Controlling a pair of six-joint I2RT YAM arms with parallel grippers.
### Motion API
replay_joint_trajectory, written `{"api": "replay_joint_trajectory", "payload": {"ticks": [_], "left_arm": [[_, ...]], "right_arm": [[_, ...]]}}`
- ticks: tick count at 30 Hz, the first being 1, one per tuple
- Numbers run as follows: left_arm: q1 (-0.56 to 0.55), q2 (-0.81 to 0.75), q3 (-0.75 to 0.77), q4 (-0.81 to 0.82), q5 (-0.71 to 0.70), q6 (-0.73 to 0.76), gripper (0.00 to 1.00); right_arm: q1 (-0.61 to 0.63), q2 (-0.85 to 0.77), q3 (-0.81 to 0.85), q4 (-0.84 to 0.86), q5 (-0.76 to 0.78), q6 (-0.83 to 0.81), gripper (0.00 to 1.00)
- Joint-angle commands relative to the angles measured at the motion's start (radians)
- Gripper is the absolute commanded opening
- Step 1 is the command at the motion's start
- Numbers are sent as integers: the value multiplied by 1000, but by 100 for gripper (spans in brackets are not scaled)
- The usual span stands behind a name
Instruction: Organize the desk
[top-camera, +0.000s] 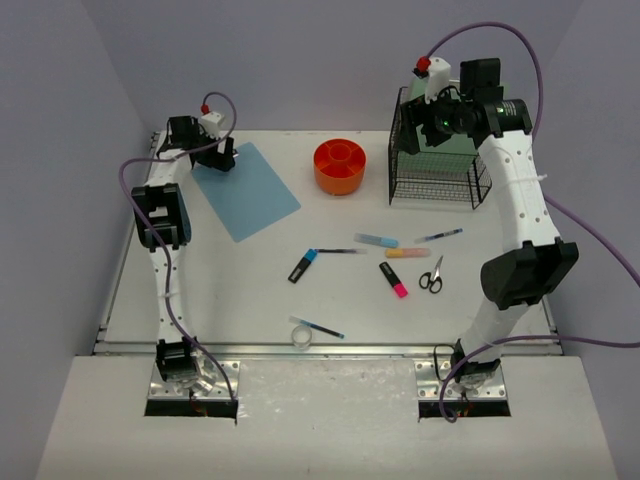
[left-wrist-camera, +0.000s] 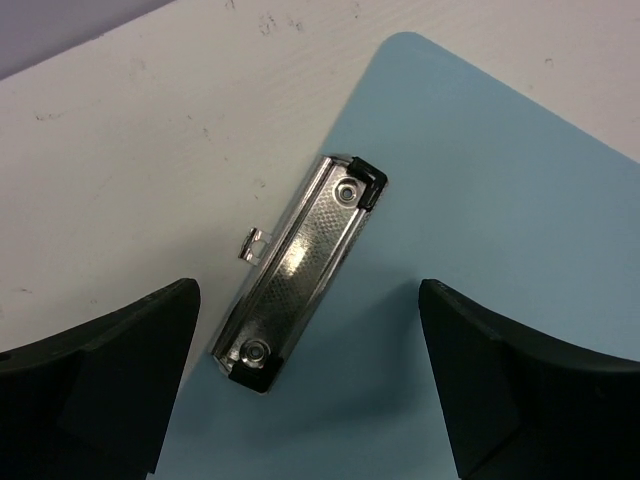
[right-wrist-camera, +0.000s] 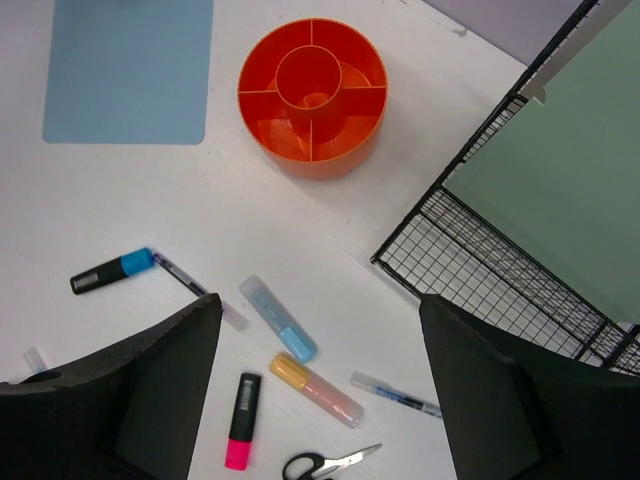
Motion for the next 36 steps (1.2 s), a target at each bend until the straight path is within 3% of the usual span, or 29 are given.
{"api": "replay_joint_trajectory", "payload": {"ticks": [1,6,11,16,27,36], "left_arm": [[-5,30,87,-7,-21,18,89],[-22,34,89,-183,7,187,75],[-35,3,37,-318,-11,328,54],[-41,7,31,-314,-41,329,47],[-58,-10,-17,-354,-66,339,0],[-54,-228,-154,-217,-49,316,0]], "right_arm": [[5,-35,2,14,-21,18,81],[5,-28,11,17,-22,18,81],[6,-20,24,14,-36,22,81],[9,-24,19,12,-41,24,81],[12,-30,10,12,-50,14,80],[103,-30,-27,52,-66,-31,81]]}}
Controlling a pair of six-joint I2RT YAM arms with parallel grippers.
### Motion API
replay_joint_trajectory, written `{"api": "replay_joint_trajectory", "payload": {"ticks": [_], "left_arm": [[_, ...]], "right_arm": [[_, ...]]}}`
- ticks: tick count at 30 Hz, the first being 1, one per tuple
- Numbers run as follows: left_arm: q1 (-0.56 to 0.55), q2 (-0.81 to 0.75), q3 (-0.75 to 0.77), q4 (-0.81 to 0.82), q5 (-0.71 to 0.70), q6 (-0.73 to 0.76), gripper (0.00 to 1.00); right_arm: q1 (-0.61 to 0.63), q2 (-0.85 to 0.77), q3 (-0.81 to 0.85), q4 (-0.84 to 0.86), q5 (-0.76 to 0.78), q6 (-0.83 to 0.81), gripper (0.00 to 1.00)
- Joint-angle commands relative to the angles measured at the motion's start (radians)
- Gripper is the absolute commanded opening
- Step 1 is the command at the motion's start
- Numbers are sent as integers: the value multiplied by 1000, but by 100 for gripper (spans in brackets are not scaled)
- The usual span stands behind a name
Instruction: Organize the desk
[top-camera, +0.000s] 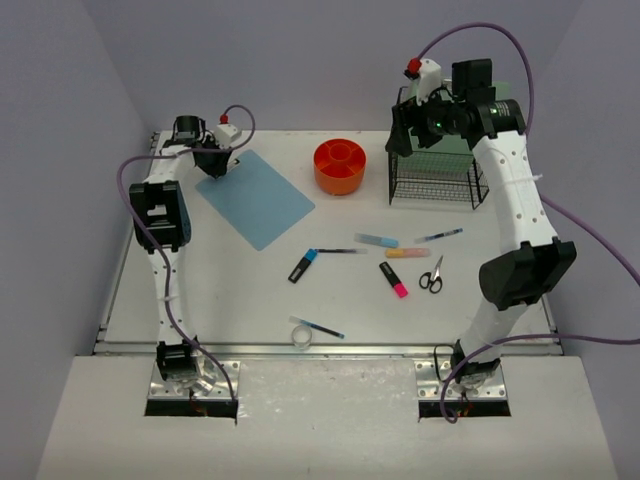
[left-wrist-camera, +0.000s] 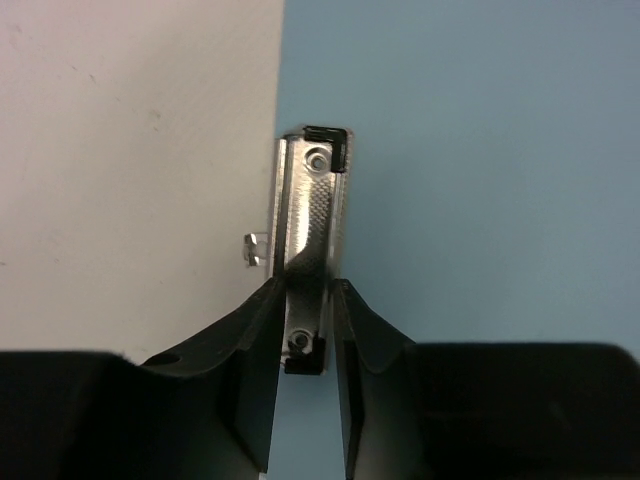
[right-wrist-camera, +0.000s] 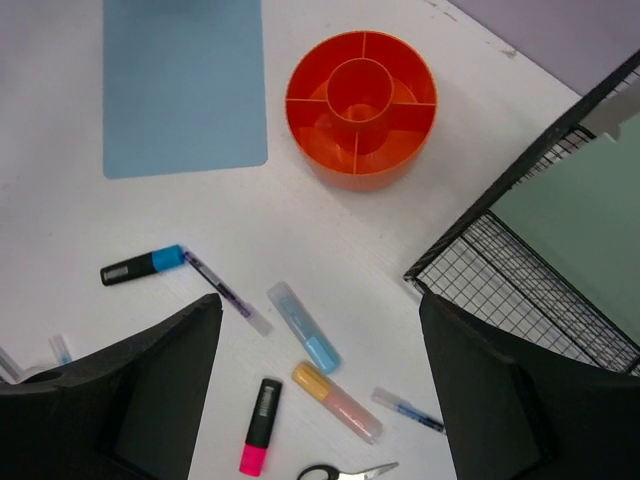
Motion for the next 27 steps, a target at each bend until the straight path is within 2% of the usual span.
{"api": "replay_joint_trajectory", "payload": {"ticks": [1,8,11,13,14,15,17,21,23,27], "left_arm": [[-12,-138,-36,-13,13,-25,0],[-12,-315,-103,137,15,5,0],[-12,-376,-156,199,17,31,0],[-15,-390,-144,181,20,38,0],[-15,-385,-128,161,22,37,4],[-11,-364,-88,104,42,40,19],[-9,-318,-46,54,64,37,40],[-5,-246,16,7,99,-21,62],[-3,-212,40,4,134,-69,68],[5,-152,54,31,170,-129,69]], "right_arm": [[75,-33,-37,82,-19,-44,82],[130,-33,-85,250,-10,-54,93],[136,-15,-51,294,-23,-27,94],[140,10,-7,281,-29,-14,94],[140,21,9,272,-38,-7,94],[140,35,22,259,-47,6,94],[140,34,17,256,-53,18,94],[140,-4,-64,276,-65,21,94],[140,-19,-101,279,-71,22,94],[140,-22,-111,256,-73,29,94]]}}
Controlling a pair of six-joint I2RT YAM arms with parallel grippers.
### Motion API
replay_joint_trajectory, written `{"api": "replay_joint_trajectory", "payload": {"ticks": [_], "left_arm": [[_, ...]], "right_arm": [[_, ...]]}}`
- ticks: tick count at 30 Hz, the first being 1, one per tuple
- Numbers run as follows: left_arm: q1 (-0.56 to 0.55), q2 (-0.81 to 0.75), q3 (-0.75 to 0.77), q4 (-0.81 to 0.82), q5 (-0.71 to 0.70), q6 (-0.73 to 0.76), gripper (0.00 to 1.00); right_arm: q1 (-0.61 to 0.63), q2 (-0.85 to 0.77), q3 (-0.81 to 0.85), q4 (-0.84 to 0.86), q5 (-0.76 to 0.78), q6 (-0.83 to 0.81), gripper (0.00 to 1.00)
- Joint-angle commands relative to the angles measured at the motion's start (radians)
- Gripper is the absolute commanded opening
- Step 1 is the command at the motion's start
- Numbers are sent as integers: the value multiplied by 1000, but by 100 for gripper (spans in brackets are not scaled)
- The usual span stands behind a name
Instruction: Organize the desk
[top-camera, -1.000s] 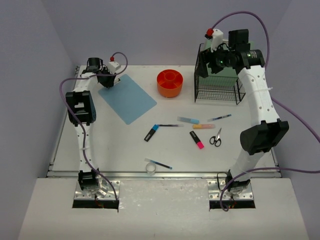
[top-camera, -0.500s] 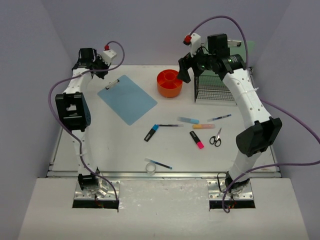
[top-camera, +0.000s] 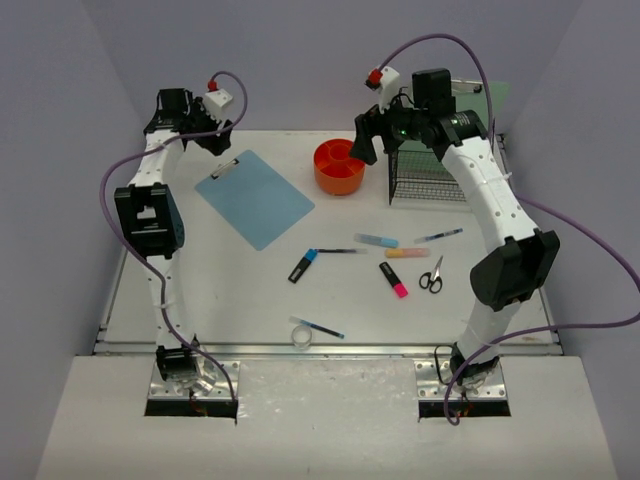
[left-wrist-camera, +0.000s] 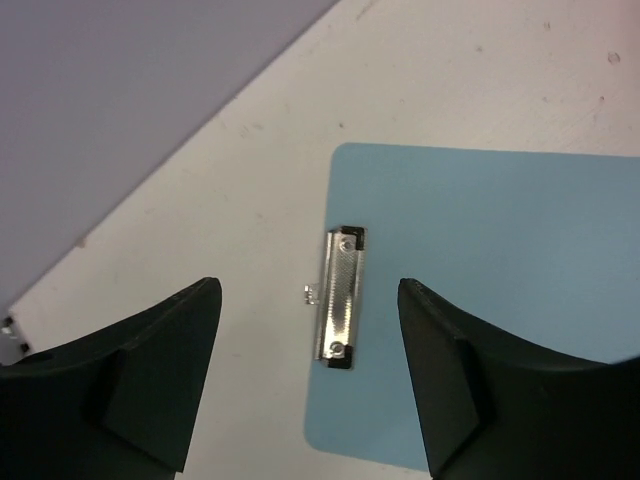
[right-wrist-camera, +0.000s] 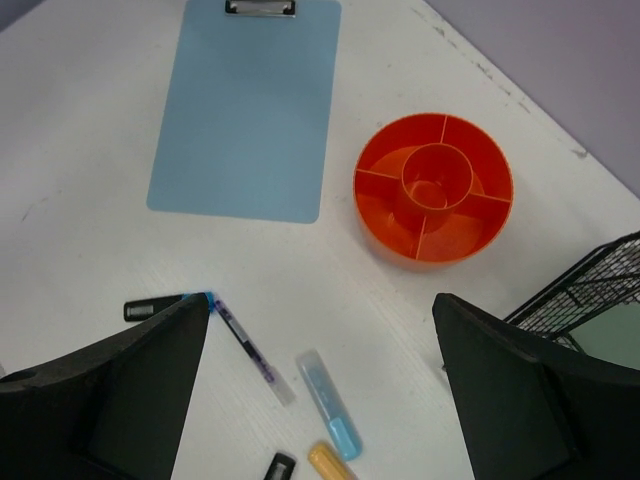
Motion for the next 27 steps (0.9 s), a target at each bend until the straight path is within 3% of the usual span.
{"api": "replay_joint_trajectory", "payload": {"ticks": [1,27], "left_arm": [[7,67,41,8,79,-91,69],[49,296,115,19,0,-101,65]], "right_arm": [[3,-42,-14,16,-29,21,94],[3,-43,-23,-45,-23,22,93]]}}
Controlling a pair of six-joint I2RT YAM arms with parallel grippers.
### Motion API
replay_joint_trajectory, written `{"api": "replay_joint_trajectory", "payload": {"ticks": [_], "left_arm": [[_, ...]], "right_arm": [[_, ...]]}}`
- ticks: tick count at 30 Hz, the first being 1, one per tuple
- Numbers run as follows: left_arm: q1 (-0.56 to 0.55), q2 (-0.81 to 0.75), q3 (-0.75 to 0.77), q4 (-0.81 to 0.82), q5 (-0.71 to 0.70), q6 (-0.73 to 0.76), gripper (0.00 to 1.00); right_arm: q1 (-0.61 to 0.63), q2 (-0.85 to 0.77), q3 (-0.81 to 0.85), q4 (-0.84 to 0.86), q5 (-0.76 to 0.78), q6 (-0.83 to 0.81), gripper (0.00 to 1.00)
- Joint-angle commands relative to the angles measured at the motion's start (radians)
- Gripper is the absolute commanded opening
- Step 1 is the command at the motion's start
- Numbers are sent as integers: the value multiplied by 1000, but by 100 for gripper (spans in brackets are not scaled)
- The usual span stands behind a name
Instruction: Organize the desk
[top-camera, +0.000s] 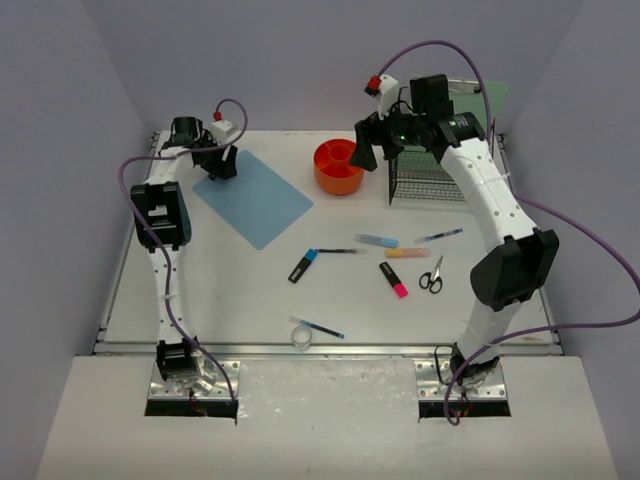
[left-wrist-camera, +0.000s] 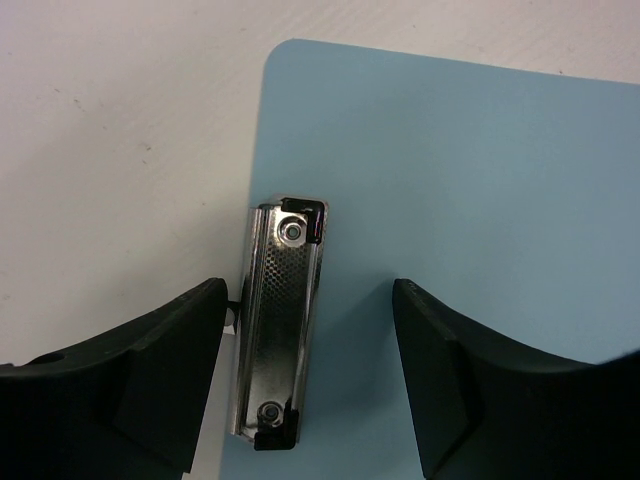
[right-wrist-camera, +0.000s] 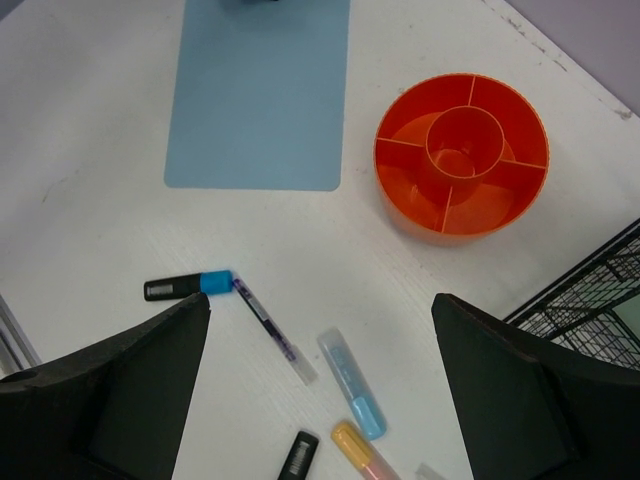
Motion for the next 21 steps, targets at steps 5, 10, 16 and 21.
{"api": "replay_joint_trajectory", "payload": {"ticks": [5,10,16,21], "left_arm": [[25,38,62,1,-19,17,63],[32,4,24,42,0,-16,68],[35,-73,-46,157,-8,-63,74],[43,-115,-58,209,2,-102,76]], "right_arm": [[3,-43,16,1,-10,0,93],[3,-41,15,-6,-11,-2,93],[3,-41,7,-9,-17,-2,93],[3,-46,-2,-11,-17,-3,93]]}}
